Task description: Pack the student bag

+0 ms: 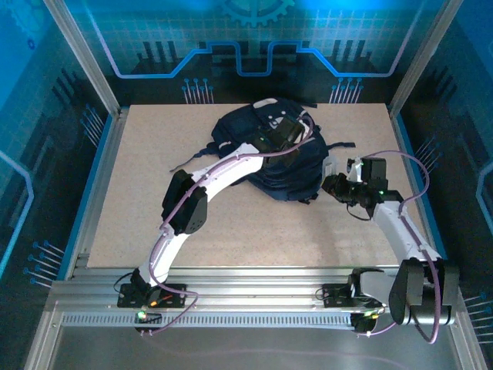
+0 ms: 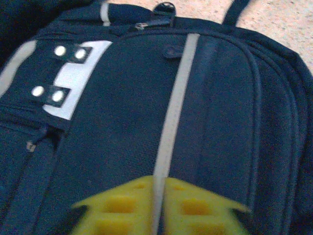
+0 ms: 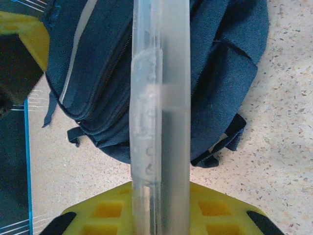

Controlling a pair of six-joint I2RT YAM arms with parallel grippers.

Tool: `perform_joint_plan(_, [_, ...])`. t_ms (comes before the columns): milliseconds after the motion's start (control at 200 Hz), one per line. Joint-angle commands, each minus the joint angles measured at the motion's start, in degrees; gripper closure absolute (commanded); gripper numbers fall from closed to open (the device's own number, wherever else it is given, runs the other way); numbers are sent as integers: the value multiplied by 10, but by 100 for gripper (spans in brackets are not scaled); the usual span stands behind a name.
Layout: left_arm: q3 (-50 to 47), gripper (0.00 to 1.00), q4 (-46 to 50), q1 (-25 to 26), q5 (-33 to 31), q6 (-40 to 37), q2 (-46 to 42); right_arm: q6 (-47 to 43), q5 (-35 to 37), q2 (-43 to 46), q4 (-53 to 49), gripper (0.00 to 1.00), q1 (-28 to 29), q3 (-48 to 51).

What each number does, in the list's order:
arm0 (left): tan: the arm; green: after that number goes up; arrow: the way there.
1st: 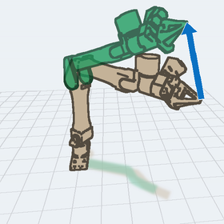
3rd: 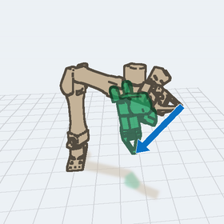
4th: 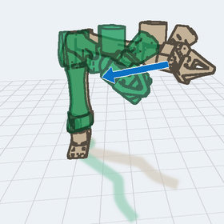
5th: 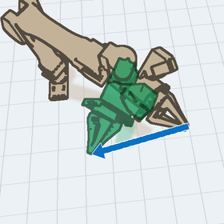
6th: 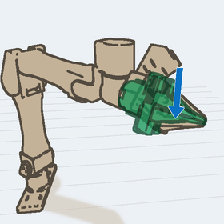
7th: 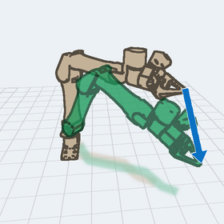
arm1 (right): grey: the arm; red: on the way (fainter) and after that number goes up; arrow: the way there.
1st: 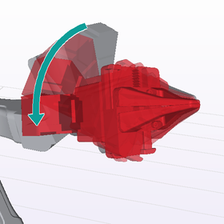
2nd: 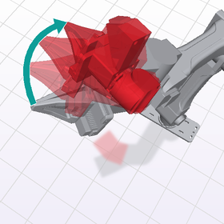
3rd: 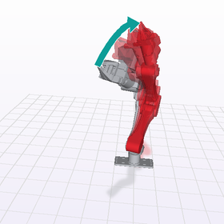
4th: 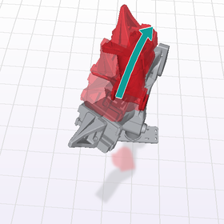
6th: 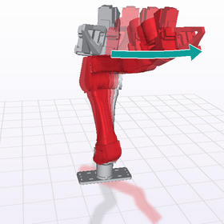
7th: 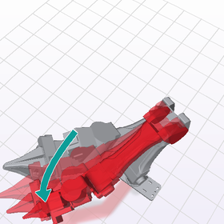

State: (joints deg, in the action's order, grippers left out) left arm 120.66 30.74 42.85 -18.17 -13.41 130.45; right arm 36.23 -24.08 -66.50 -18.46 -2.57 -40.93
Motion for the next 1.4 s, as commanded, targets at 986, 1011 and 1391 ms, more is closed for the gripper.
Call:
perform_joint_plan(986, [41, 100, 46, -31, 44, 27, 88, -28, 11, 54, -42, 88, -52, -15])
perform_joint_plan(1011, [41, 100, 46, -34, 44, 29, 83, -27, 8, 55, -40, 88, -52, -14])
perform_joint_plan(1391, [53, 100, 84, -54, 170, 145, -26, 18, -36, -21, 53, 89, 18, -17])
